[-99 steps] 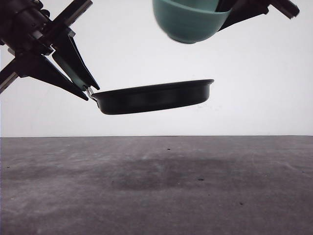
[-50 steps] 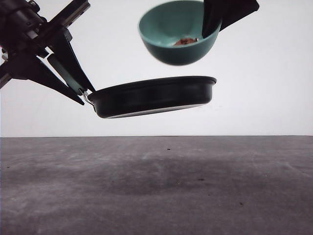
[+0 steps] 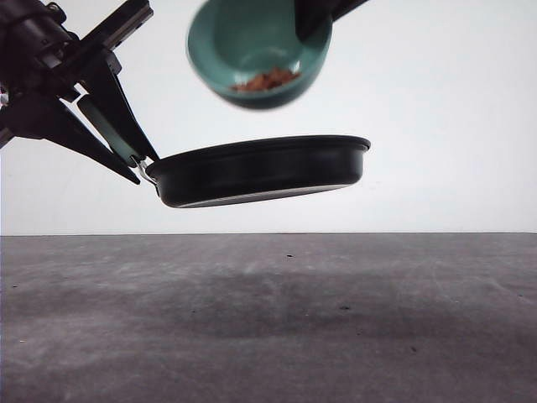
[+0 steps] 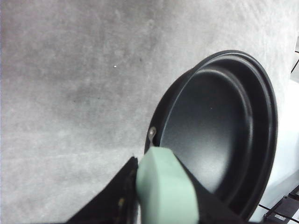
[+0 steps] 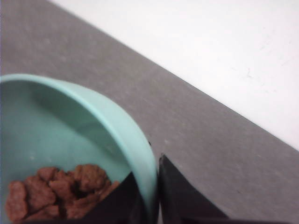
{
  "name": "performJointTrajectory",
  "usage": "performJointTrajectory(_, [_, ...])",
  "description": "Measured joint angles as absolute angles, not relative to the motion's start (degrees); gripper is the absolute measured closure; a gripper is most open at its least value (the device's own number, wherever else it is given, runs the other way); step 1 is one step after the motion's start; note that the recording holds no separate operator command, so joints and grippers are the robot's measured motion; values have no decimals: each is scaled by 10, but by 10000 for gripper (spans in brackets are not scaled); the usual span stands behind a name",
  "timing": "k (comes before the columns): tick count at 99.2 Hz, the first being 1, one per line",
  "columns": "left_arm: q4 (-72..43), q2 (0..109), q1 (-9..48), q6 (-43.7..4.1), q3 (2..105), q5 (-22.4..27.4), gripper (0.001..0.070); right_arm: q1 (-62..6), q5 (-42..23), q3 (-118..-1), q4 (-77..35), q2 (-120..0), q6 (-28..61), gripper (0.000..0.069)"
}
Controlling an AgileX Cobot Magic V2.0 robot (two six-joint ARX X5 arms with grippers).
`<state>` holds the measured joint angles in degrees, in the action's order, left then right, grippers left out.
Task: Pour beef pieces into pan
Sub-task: 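Tilt the bowl with the right gripper to pour beef cubes into the pan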
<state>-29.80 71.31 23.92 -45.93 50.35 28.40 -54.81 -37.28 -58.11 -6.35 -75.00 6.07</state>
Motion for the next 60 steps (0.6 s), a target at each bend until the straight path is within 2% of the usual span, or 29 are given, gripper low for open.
performJointTrajectory(17, [-298,713,239,-459,503,283,651,-547,-405,-580,-62,-773,78,673])
performJointTrajectory(30, [-299,713,239,-459,503,282,651,-547,-410,-564,-18,-777,93,673])
performJointTrajectory(60, [-300,713,230,-459,503,275,651,-548,-408,-518,81,-777,219,673])
